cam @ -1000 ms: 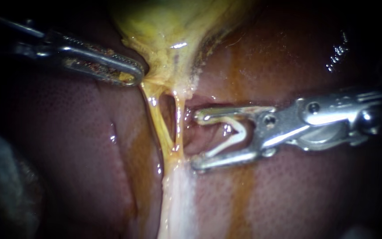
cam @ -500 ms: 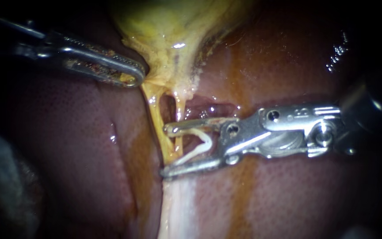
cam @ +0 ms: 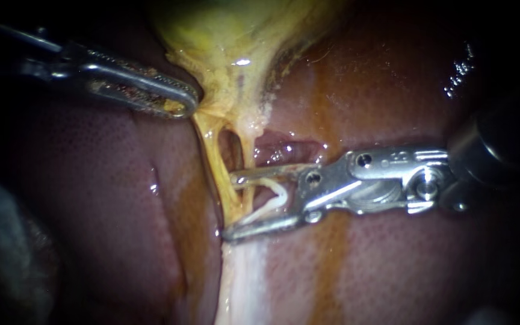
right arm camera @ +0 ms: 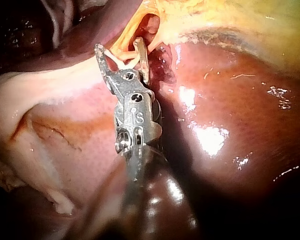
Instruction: Clipping first clip left tube
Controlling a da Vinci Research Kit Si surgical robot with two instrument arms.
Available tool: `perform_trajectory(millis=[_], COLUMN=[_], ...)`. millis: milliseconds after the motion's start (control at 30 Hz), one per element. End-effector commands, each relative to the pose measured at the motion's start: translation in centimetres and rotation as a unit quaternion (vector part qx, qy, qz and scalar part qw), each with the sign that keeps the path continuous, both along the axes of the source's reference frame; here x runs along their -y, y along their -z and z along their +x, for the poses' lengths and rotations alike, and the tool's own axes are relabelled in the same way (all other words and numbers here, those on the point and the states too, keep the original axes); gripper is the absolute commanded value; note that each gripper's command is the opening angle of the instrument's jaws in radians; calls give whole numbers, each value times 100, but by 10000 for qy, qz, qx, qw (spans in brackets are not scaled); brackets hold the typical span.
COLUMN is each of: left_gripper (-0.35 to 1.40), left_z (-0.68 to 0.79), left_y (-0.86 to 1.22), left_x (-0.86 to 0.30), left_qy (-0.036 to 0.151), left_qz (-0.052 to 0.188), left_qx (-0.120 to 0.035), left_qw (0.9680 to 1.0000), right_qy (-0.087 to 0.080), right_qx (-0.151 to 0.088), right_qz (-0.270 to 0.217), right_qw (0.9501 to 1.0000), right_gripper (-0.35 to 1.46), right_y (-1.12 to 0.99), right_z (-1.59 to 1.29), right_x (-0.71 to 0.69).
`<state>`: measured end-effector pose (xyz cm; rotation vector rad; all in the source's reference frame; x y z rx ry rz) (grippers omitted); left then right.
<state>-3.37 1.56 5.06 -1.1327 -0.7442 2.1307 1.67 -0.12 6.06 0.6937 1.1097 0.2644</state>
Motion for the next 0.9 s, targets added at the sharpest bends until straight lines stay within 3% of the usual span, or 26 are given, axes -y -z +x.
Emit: perform_trajectory(millis=[33,133,433,700,900], left_gripper=[-35,-35,-35,-35,-35], left_z=[0,-1,-2,-2,-1], left_y=[-1,-1,-1,-1,-2], left_x=[0,0,0,0,0], left_qy=[3,4,7,6,2], left_qz=[1,1,1,0,0], left_qx=[-3,-4,-6,-6,-3], left_qw=[10000,10000,10000,10000,10000], right_qy=[10,92,61,80,69], right_qx=[-45,-158,-318,-491,-580], right_qz=[5,25,46,115,190], right_qw=[10000,9998,9995,9987,9981], right_gripper=[49,48,48,48,47], right_y=[0,-1,7,34,57], right_z=[3,12,34,41,36], right_x=[1,2,7,17,12])
